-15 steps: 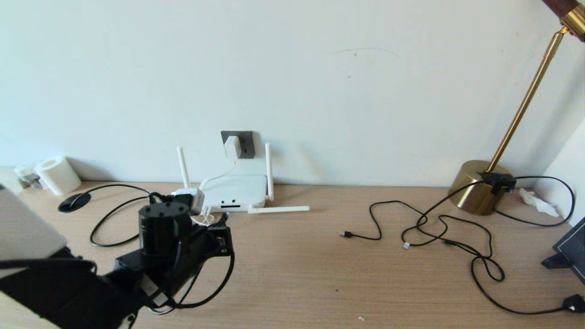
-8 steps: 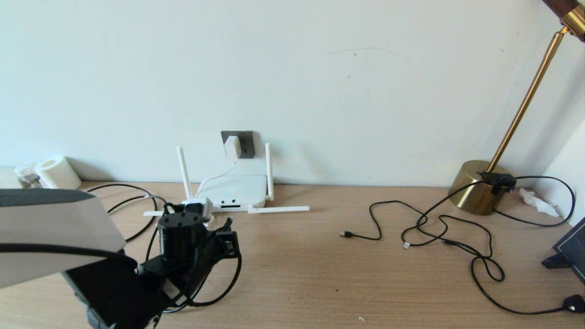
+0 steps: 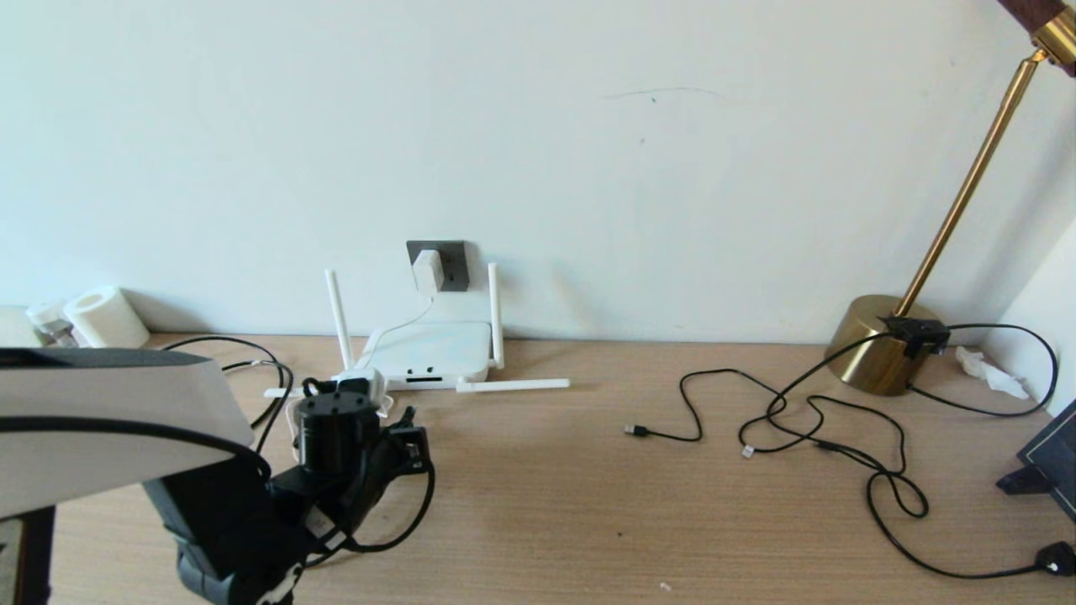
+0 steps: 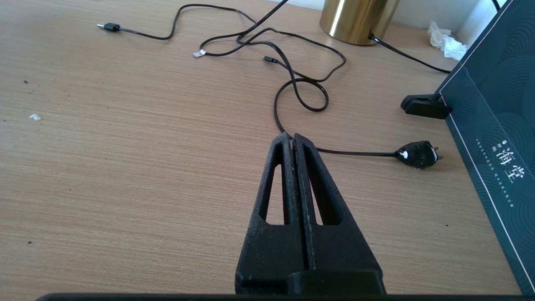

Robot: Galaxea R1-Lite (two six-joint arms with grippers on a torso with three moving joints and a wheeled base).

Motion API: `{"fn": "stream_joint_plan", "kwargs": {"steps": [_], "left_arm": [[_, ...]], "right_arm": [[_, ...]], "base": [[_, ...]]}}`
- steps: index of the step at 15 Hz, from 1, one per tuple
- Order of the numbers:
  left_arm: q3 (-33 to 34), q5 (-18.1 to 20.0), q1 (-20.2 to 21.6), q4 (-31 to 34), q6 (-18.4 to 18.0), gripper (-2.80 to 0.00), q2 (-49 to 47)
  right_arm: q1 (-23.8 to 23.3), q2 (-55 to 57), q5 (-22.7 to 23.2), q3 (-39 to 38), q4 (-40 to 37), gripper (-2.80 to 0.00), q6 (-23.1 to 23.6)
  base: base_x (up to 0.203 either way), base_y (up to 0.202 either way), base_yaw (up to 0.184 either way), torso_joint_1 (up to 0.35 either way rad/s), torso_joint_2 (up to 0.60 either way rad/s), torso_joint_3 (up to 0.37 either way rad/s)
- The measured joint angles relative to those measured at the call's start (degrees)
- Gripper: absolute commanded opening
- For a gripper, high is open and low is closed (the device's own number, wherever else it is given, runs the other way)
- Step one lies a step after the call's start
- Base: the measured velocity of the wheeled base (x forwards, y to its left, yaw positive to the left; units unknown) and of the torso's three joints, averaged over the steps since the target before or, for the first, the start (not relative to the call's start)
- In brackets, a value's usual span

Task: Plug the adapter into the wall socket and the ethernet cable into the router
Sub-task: Align cable and router interface

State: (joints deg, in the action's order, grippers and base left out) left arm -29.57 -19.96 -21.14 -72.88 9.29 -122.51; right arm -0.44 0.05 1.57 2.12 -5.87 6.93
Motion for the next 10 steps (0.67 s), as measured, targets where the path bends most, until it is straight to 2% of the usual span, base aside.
{"fn": "stream_joint_plan", "kwargs": {"steps": [10], "left_arm": [[-1.21, 1.72, 0.15, -1.20, -0.23, -2.80, 0.07]], "right_arm": [[0.00, 0.00, 0.01, 0.00, 0.01, -2.80, -0.04]], "base": [[0.000, 0.000, 0.000, 0.000, 0.00, 0.000]]}}
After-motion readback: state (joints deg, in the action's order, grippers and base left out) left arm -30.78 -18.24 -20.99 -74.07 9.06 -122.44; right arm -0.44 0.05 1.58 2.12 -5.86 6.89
